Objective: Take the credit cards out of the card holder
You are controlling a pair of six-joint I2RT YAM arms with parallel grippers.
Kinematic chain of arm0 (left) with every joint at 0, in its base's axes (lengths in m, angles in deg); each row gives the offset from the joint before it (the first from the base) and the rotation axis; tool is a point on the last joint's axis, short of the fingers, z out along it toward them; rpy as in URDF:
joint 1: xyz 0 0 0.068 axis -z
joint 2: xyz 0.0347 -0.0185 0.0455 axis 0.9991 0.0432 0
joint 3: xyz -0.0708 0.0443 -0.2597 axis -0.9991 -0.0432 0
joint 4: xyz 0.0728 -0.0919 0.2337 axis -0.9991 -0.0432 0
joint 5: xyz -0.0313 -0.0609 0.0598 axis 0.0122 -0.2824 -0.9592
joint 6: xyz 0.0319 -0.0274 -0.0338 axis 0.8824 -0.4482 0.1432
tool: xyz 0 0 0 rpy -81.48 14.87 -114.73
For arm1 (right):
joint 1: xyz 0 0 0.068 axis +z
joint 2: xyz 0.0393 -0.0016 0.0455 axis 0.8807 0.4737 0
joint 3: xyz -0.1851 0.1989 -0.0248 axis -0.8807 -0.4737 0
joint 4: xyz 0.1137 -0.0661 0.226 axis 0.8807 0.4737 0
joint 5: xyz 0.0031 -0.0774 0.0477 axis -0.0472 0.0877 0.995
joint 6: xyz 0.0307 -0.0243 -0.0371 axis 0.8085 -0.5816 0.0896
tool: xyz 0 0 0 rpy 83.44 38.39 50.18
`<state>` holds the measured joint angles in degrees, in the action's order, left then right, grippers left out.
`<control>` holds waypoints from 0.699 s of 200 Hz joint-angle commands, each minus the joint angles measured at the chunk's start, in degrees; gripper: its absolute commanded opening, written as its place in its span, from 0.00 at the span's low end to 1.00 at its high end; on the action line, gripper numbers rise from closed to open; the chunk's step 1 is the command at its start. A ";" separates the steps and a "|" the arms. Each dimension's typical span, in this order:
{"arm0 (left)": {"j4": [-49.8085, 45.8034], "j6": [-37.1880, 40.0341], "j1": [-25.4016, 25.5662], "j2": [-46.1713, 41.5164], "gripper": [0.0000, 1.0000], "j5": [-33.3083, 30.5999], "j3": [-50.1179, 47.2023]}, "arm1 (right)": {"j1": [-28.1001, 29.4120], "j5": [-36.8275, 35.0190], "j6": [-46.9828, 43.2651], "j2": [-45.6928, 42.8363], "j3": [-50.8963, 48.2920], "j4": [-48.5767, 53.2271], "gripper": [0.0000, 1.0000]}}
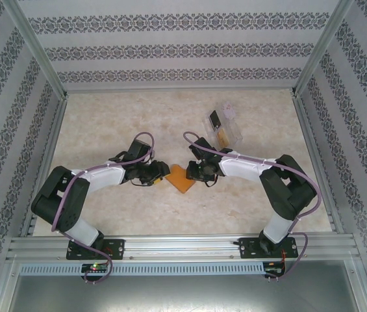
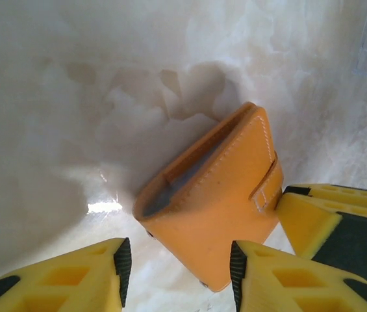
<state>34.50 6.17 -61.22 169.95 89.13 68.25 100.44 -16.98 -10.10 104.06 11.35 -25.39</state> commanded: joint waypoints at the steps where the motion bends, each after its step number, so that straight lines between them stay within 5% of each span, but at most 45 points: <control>1: 2.50 -1.78 0.59 1.18 0.46 -0.85 -0.60 | -0.47 0.32 1.50 1.49 -1.34 -0.58 0.29; 140: 8.97 0.27 0.64 7.06 0.43 8.27 2.98 | -0.48 2.04 2.83 2.76 -1.96 -3.51 0.27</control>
<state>40.77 4.97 -61.22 176.49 95.27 69.50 100.18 -15.82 -8.37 105.02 10.52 -28.82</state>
